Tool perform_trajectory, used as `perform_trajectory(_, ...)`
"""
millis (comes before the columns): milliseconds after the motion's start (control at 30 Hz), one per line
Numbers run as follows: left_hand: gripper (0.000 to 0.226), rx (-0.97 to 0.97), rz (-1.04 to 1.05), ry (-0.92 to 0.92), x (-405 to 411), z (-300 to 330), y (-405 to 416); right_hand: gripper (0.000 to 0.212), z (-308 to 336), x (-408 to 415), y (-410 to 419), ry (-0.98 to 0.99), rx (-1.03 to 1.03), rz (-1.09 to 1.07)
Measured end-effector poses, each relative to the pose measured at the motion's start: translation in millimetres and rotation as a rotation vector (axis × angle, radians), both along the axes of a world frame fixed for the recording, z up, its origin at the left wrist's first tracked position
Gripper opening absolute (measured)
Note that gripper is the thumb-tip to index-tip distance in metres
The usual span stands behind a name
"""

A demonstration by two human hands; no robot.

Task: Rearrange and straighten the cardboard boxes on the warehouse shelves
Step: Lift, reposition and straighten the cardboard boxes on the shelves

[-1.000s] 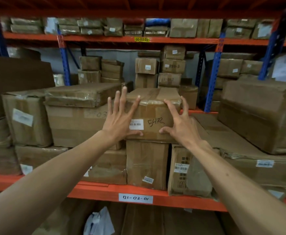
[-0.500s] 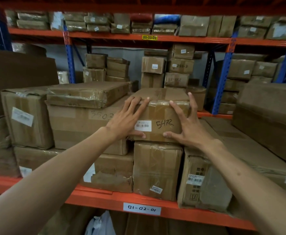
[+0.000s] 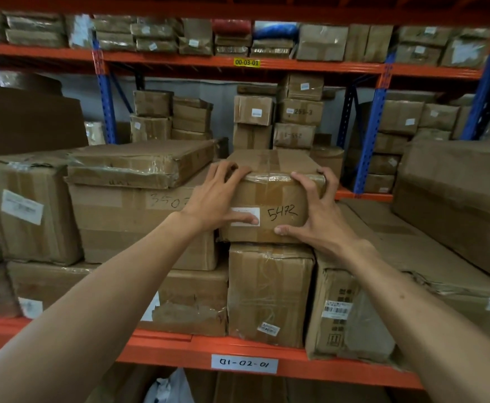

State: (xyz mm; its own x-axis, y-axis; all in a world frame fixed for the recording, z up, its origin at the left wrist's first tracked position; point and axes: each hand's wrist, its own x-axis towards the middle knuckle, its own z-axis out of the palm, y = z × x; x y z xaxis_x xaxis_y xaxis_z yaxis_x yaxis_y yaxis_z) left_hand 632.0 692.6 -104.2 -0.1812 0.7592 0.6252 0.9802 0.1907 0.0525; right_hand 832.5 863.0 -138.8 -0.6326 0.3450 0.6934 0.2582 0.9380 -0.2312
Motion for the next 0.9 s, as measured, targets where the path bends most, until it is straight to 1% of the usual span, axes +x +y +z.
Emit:
perform_trajectory(100, 0.1, -0.017, 0.004, -0.126, 1, 8, -5, 0.114, 2, 2, -8, -0.001, -0.033, -0.004)
perform_trajectory(200, 0.084, 0.043, -0.045, -0.253, 6, 10, -15, 0.112, 0, 3, -13, 0.018, -0.078, -0.021)
perform_trajectory(367, 0.066, 0.107, -0.081, -0.258, 10, 10, -26, 0.112, -3, 2, -16, 0.065, -0.09, -0.033)
perform_trajectory(500, 0.059, 0.071, -0.064, -0.238, 8, 20, -21, 0.113, 2, 1, -14, 0.011, -0.116, -0.077)
perform_trajectory(700, 0.056, -0.007, -0.01, -0.235, 17, 26, -19, 0.111, 7, 7, -30, -0.083, -0.168, -0.16)
perform_trajectory(767, 0.059, -0.054, 0.046, -0.181, 22, 26, -18, 0.107, 12, 16, -36, -0.128, -0.224, -0.144)
perform_trajectory(833, 0.071, -0.145, 0.146, -0.09, 26, 25, -17, 0.1, 15, 28, -43, -0.163, -0.28, -0.122)
perform_trajectory(900, 0.09, -0.231, 0.233, 0.041, 31, 23, -13, 0.091, 11, 46, -50, -0.151, -0.312, -0.095)
